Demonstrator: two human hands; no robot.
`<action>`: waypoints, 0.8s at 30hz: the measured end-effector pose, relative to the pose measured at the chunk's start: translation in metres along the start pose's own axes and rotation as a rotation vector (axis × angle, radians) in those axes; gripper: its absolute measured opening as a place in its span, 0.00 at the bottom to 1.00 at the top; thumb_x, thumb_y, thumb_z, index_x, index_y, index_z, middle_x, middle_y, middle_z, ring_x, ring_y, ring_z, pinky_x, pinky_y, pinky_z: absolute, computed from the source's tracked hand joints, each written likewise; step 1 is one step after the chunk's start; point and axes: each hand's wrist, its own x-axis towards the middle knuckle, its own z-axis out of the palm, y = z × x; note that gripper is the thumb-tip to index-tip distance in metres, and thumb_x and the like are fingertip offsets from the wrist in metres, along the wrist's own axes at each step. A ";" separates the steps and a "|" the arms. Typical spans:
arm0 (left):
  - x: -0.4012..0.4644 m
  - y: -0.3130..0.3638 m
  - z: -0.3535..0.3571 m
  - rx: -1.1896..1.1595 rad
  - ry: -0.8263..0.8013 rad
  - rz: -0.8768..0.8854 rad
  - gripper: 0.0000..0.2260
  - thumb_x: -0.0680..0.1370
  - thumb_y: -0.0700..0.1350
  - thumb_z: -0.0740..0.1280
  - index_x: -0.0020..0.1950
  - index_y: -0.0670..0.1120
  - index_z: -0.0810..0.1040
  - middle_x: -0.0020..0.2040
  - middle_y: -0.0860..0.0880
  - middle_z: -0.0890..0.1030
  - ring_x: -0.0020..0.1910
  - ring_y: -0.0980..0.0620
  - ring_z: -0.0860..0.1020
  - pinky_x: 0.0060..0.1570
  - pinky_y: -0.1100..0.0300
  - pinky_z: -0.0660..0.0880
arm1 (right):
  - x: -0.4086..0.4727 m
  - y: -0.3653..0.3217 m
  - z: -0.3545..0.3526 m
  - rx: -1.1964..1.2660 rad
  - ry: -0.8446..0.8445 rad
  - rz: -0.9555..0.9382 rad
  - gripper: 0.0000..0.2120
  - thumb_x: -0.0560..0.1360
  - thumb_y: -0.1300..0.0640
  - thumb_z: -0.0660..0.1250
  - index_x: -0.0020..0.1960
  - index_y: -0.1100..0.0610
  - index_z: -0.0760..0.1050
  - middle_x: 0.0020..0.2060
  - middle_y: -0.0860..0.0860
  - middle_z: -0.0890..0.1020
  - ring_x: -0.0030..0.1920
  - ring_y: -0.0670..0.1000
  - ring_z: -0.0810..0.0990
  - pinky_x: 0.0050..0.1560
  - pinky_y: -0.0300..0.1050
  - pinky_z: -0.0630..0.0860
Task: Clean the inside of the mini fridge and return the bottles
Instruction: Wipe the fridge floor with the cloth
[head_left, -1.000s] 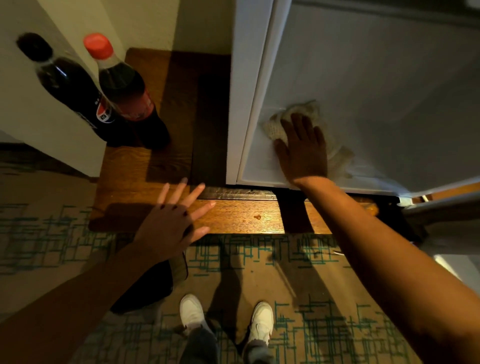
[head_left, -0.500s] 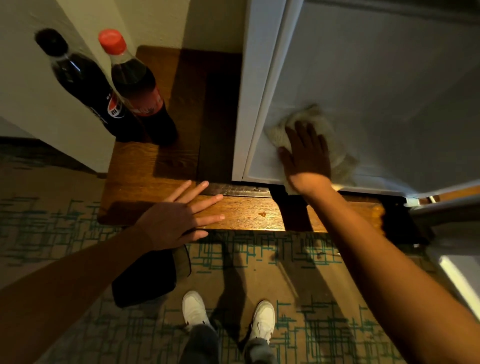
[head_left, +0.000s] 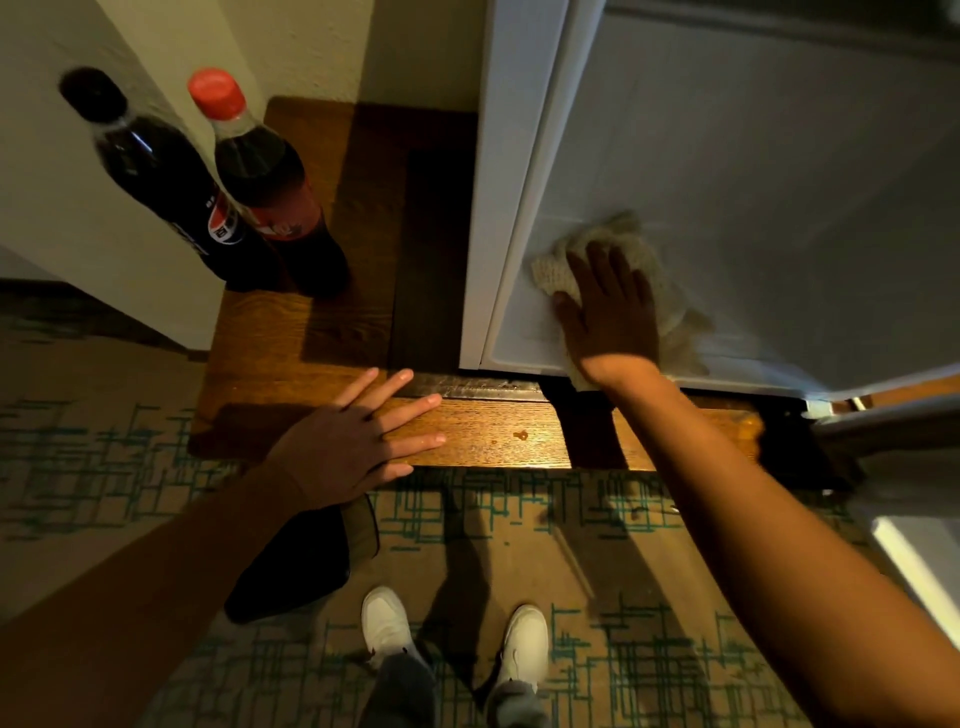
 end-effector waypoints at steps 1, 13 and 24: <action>0.000 0.000 0.000 0.004 -0.004 -0.004 0.23 0.84 0.60 0.53 0.79 0.61 0.60 0.82 0.48 0.57 0.80 0.38 0.54 0.75 0.35 0.59 | 0.009 -0.002 0.001 0.005 0.003 0.010 0.29 0.79 0.42 0.49 0.78 0.52 0.62 0.79 0.55 0.60 0.80 0.58 0.54 0.78 0.57 0.48; 0.002 0.001 0.001 0.022 -0.049 -0.029 0.23 0.83 0.61 0.53 0.78 0.62 0.58 0.82 0.48 0.57 0.80 0.38 0.53 0.75 0.36 0.58 | -0.063 -0.018 -0.002 0.144 -0.050 -0.170 0.21 0.79 0.52 0.60 0.70 0.55 0.73 0.69 0.57 0.75 0.73 0.59 0.69 0.72 0.57 0.64; 0.000 0.001 0.003 0.014 0.007 -0.016 0.24 0.82 0.60 0.57 0.79 0.61 0.60 0.82 0.48 0.57 0.80 0.38 0.55 0.73 0.35 0.61 | -0.025 -0.031 -0.025 0.689 0.357 0.153 0.17 0.80 0.59 0.64 0.68 0.55 0.76 0.62 0.51 0.81 0.62 0.46 0.78 0.66 0.41 0.72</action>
